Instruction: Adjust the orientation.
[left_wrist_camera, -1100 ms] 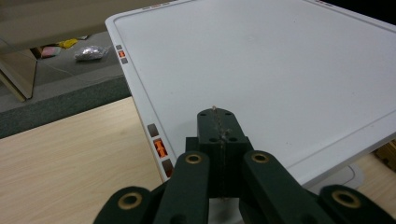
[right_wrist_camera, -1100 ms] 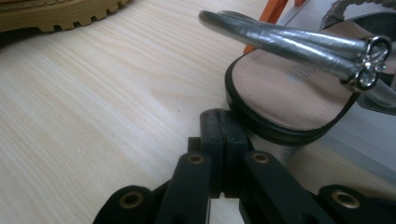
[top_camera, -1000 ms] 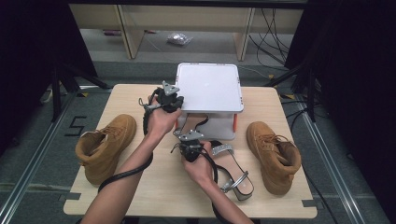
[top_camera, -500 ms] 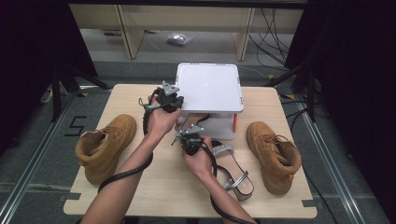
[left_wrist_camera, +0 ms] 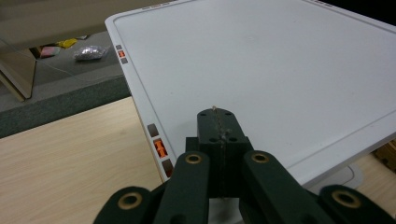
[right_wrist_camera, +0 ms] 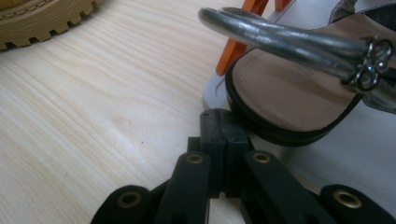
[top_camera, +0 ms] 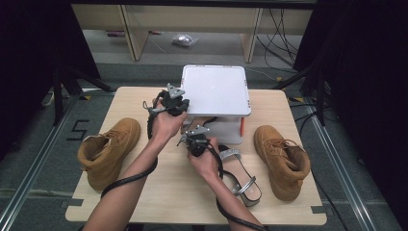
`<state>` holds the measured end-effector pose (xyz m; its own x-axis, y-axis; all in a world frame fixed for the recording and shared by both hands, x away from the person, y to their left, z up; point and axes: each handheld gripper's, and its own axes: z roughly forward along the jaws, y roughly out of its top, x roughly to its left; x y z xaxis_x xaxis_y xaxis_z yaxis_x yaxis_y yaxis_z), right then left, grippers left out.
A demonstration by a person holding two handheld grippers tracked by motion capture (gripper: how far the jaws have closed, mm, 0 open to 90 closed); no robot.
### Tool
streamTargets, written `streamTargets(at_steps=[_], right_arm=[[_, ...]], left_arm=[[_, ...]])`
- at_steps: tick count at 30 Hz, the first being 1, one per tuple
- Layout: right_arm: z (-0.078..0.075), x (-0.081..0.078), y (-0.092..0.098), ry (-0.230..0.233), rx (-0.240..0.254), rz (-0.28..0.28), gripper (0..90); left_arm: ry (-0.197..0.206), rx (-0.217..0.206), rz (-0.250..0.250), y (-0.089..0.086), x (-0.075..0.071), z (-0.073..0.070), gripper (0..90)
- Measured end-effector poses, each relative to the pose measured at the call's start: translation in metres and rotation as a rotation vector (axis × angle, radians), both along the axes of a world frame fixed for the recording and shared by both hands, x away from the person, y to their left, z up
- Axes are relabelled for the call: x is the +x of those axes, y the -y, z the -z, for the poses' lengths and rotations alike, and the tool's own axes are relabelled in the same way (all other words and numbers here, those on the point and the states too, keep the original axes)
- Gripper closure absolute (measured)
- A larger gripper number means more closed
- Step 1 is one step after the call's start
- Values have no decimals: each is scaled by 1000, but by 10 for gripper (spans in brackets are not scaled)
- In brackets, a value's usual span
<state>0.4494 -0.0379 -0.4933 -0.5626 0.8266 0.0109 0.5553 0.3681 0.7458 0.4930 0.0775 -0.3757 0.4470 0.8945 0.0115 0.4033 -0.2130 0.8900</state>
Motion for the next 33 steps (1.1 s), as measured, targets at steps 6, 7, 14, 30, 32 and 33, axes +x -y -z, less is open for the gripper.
streamTargets(at_steps=[6,7,14,30,32,33], right_arm=[[-3,-6,6,14,19,-3,849],[-5,-10,7,-19,42,11,850],[-14,-14,32,-41,101,163,900],[-18,-13,35,-23,127,192,856],[-19,-13,37,-13,113,181,852],[-20,-12,37,-17,121,179,849]], left_arm=[[0,-6,1,-1,0,0,897],[-2,-7,1,-1,0,0,898],[1,-7,0,0,0,0,898],[1,-2,0,-3,1,0,897],[2,-3,1,-3,2,0,897],[1,-3,0,-3,2,-1,897]])
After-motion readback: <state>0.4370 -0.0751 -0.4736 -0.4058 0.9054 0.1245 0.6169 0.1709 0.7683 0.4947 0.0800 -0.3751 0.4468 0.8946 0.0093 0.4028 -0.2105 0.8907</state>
